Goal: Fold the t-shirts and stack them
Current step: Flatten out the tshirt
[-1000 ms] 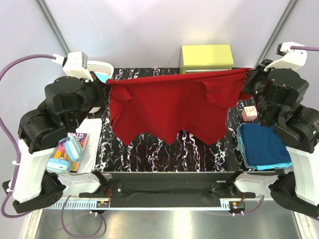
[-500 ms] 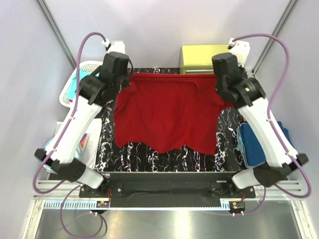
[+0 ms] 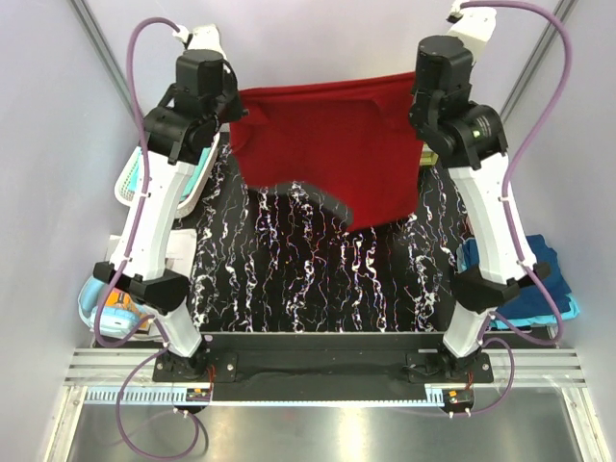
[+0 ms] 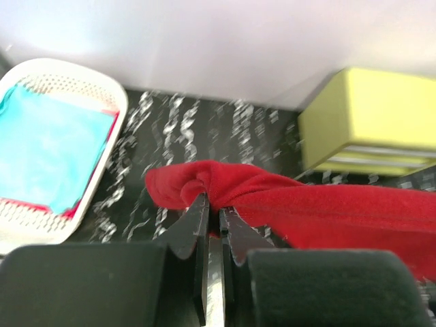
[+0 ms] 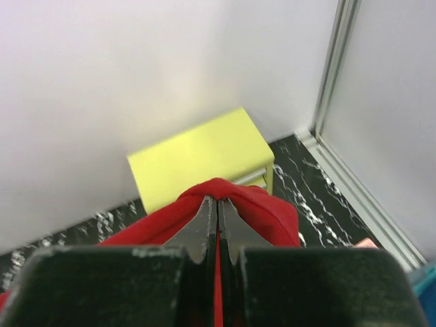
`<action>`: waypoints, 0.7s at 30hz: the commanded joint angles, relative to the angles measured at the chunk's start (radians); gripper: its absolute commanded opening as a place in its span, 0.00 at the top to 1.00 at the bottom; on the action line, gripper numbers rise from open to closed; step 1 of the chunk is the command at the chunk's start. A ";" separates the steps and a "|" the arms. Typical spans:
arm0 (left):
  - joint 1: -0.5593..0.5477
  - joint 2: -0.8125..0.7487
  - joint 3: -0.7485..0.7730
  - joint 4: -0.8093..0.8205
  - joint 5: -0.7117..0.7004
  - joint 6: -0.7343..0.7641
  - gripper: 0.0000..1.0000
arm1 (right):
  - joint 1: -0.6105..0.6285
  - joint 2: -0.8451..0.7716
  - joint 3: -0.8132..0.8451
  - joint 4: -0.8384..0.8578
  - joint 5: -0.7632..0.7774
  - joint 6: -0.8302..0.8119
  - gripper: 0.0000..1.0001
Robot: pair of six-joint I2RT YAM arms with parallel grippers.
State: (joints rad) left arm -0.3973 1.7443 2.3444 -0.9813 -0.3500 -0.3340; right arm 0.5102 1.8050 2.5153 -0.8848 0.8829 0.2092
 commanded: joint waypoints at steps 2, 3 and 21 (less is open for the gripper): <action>0.008 -0.049 0.108 0.069 0.060 -0.005 1.00 | 0.089 -0.096 -0.014 0.139 0.120 -0.103 1.00; 0.005 -0.052 0.118 0.070 0.060 -0.004 1.00 | 0.103 -0.110 -0.047 0.171 0.132 -0.146 1.00; -0.021 -0.256 -0.797 0.296 0.046 -0.020 1.00 | 0.073 -0.489 -1.180 0.221 0.013 0.304 1.00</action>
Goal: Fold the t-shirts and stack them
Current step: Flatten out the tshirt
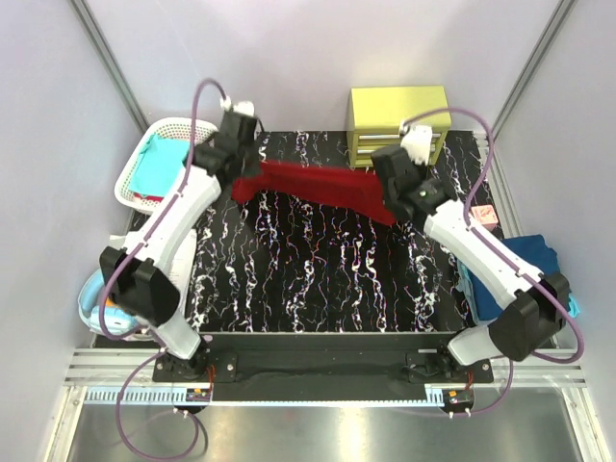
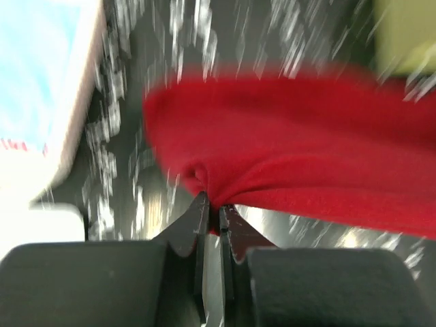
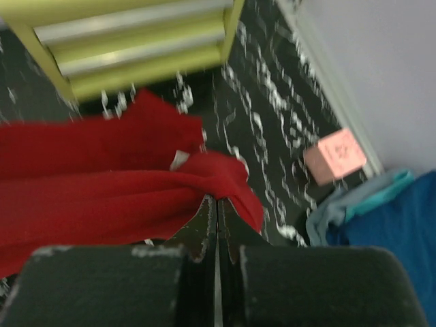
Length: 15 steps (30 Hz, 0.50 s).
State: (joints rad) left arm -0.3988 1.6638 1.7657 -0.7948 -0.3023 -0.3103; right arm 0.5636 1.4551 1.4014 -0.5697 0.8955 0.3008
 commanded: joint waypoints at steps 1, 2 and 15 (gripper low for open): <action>-0.034 -0.196 -0.268 0.126 -0.009 -0.053 1.00 | 0.038 -0.151 -0.085 -0.149 0.002 0.237 1.00; -0.069 -0.237 -0.317 0.134 -0.018 -0.067 1.00 | 0.047 -0.153 -0.113 -0.179 -0.006 0.256 1.00; -0.270 -0.430 -0.715 0.085 -0.011 -0.205 1.00 | 0.085 -0.205 -0.262 -0.458 -0.171 0.483 1.00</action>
State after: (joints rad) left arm -0.6376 1.2812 1.0859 -0.7227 -0.3099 -0.4580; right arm 0.6380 1.2873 1.1622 -0.9298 0.7670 0.6804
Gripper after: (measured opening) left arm 0.089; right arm 0.009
